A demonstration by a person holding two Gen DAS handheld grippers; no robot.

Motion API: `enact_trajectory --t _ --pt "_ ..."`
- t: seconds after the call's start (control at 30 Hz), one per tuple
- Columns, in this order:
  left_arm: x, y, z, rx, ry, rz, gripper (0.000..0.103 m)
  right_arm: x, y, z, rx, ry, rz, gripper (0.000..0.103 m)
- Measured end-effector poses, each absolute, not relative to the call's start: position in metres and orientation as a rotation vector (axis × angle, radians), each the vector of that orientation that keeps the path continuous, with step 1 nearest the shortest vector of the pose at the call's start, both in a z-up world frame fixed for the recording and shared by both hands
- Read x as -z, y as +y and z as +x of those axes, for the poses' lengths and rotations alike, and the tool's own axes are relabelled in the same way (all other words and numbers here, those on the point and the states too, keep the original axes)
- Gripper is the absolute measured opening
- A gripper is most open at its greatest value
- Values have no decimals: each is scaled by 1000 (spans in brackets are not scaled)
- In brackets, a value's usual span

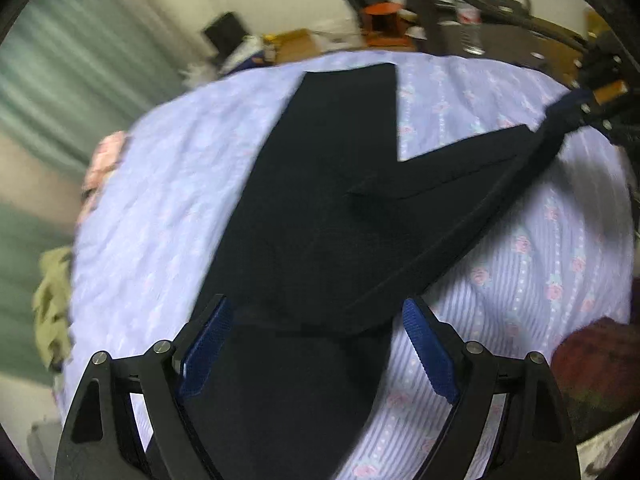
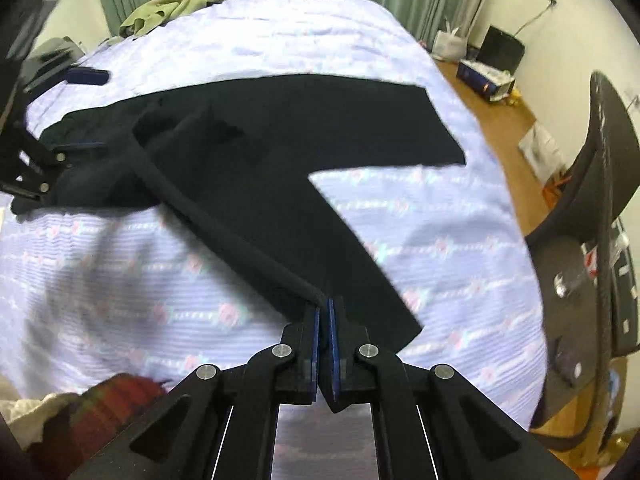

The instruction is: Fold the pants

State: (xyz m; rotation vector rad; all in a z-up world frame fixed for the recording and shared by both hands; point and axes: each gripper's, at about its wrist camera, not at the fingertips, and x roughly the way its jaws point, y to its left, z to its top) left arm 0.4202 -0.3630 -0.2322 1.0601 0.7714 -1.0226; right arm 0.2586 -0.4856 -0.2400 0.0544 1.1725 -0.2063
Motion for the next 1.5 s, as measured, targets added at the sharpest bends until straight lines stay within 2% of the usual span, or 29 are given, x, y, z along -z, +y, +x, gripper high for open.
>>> enact_trajectory --t 0.07,0.2,0.23,0.27,0.3,0.33,0.43,0.63,0.77,0.9,1.1,1.23,1.27,1.33,1.37,1.4,1.5 --pt "245 -369 427 1067 796 1134 76 244 -481 263 223 1170 57 5" --pt "260 -372 432 1135 851 1166 70 242 -494 272 275 1160 80 5" --pt "263 -373 435 1145 868 1158 61 242 -497 276 285 1154 78 5" --pt "267 -375 438 1153 892 1156 40 239 -501 280 288 1152 76 5" --pt "271 -378 441 1140 911 1156 25 239 -504 283 297 1149 70 5" --pt "274 -380 447 1107 938 1146 4 238 -507 285 306 1148 67 5" --pt "262 -385 460 1083 996 1023 4 233 -518 294 332 1135 70 5" --pt "207 -403 473 1051 880 875 4 193 -561 315 407 1019 75 5" --pt "194 -431 501 996 842 808 4 174 -599 352 424 944 30 5" --pt "213 -458 543 925 891 757 4 181 -645 418 386 958 19 5" --pt "266 -483 598 838 988 752 3 243 -685 530 319 1137 -75 4" --pt "301 -490 620 808 1035 780 4 277 -695 565 333 1211 -58 4" --pt "307 -491 625 789 1035 788 4 286 -697 573 334 1215 -41 7" --pt "316 -486 634 759 1045 761 4 290 -699 575 375 1202 -32 25" --pt "319 -485 637 760 1057 741 4 287 -700 572 432 1172 -38 41" --pt "321 -483 639 766 1066 723 4 282 -702 569 477 1136 -38 49" --pt "323 -484 636 767 1064 739 6 266 -706 548 517 1060 15 51"
